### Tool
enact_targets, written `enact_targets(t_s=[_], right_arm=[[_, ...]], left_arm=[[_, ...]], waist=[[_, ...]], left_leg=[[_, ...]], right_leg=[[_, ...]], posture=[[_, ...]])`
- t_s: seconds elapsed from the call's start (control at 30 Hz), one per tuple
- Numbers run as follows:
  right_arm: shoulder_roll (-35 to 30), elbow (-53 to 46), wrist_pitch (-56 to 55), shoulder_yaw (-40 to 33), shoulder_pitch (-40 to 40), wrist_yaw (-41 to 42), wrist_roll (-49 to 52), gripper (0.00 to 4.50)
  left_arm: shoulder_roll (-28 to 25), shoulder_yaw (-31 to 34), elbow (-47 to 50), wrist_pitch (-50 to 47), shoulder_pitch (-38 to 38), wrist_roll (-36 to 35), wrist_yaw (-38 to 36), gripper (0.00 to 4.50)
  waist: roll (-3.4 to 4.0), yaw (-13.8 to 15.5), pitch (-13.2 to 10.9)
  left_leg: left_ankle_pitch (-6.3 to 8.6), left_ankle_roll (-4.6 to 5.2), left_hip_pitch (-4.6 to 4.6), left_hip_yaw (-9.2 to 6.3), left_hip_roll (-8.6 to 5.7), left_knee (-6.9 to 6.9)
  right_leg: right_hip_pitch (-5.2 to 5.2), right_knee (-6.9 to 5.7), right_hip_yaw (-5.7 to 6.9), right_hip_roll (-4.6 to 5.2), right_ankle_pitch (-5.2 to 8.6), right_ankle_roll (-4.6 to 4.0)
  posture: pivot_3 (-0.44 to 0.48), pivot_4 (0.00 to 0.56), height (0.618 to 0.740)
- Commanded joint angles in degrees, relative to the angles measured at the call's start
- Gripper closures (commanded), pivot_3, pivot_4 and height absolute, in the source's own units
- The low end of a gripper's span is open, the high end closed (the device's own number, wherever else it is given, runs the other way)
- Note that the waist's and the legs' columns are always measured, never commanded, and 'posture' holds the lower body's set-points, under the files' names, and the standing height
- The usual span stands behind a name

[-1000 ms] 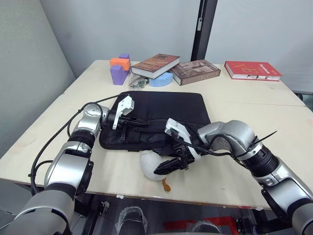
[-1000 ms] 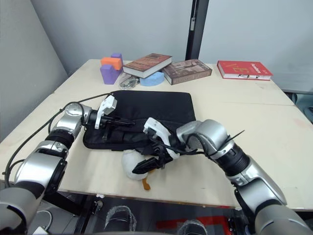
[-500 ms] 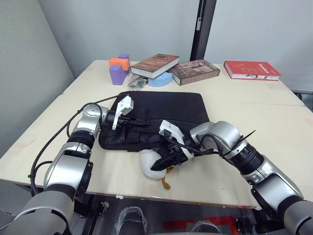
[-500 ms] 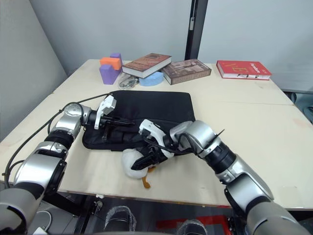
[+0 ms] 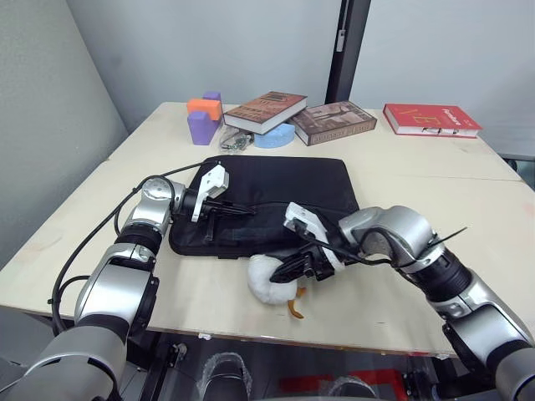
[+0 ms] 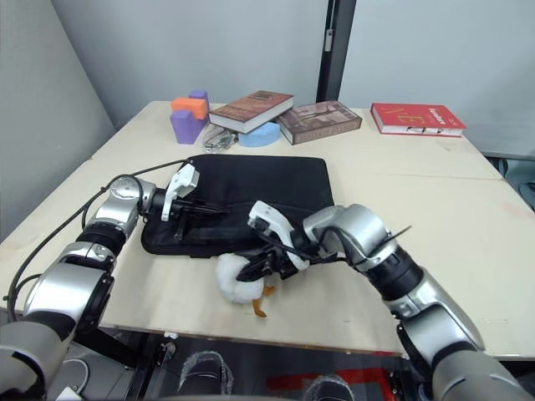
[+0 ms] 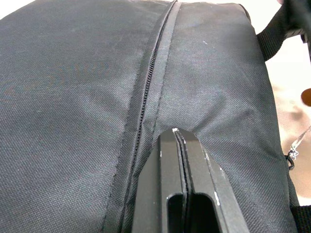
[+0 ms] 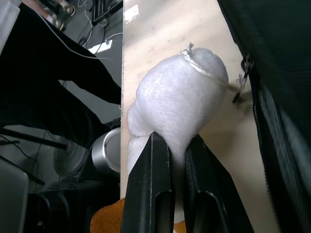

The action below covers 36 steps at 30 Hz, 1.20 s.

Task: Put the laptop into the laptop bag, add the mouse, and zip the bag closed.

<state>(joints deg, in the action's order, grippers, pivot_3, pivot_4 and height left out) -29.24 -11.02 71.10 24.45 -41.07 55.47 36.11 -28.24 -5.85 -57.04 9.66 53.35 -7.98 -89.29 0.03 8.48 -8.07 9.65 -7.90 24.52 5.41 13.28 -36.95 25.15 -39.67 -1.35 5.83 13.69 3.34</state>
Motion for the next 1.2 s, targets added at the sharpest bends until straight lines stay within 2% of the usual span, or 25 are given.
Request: enact_targets(t_s=[0.03,0.17,0.4,0.67,0.83,1.2], right_arm=[[-1.9,-8.2,3.4,-6.2,2.4,-2.1,3.8,4.46],[-6.9,-16.3,6.4,-11.4,8.1,-4.4,6.4,4.46],[-14.3,-22.7,8.5,-18.2,13.3,-6.4,9.5,4.46],[-23.2,-25.0,6.5,-21.2,17.2,-6.2,10.1,4.46],[-30.2,-26.9,3.9,-23.3,22.6,-4.3,10.2,4.46],[-38.1,-23.6,-1.7,-29.5,31.3,-2.9,8.3,4.46]], left_arm=[[0.1,-1.2,-1.2,0.5,-0.2,2.3,-0.4,4.5],[0.4,-1.5,-2.0,0.9,0.4,2.7,-0.8,4.5],[1.0,-1.6,-3.5,1.8,1.5,3.6,-1.5,4.5],[1.4,-1.8,-4.9,2.7,2.4,4.2,-1.7,4.5],[1.5,-1.9,-5.2,3.1,2.5,4.4,-1.8,4.5],[1.4,-3.4,-5.1,4.9,1.5,5.2,-2.1,4.5]], waist=[[0.0,0.1,0.0],[0.0,0.3,0.0],[0.0,0.3,0.0],[0.0,0.6,0.0],[-0.01,0.9,0.0],[-0.01,0.9,0.0]], left_leg=[[0.0,0.0,0.0,0.0,0.0,0.01],[0.0,0.0,-0.02,0.0,-0.01,0.04],[0.01,0.0,-0.27,0.03,-0.01,0.1],[0.02,0.0,-0.34,0.08,-0.01,0.16],[0.04,0.05,-0.31,0.1,-0.04,0.25],[0.18,0.34,-0.33,0.15,-0.05,0.31]], right_leg=[[0.0,0.0,0.0,0.0,0.0,0.0],[-0.06,0.12,-0.01,0.0,-0.01,0.02],[-0.26,0.2,-0.06,0.0,-0.04,0.1],[-0.3,0.28,-0.09,0.0,-0.04,0.11],[-0.33,0.46,-0.09,0.01,-0.04,0.1],[-0.32,0.52,-0.12,0.03,-0.04,0.1]], posture=[[0.0,0.15,0.707],[0.0,0.15,0.707],[0.0,0.15,0.707],[0.0,0.15,0.707],[0.0,0.15,0.707],[0.0,0.15,0.707]])
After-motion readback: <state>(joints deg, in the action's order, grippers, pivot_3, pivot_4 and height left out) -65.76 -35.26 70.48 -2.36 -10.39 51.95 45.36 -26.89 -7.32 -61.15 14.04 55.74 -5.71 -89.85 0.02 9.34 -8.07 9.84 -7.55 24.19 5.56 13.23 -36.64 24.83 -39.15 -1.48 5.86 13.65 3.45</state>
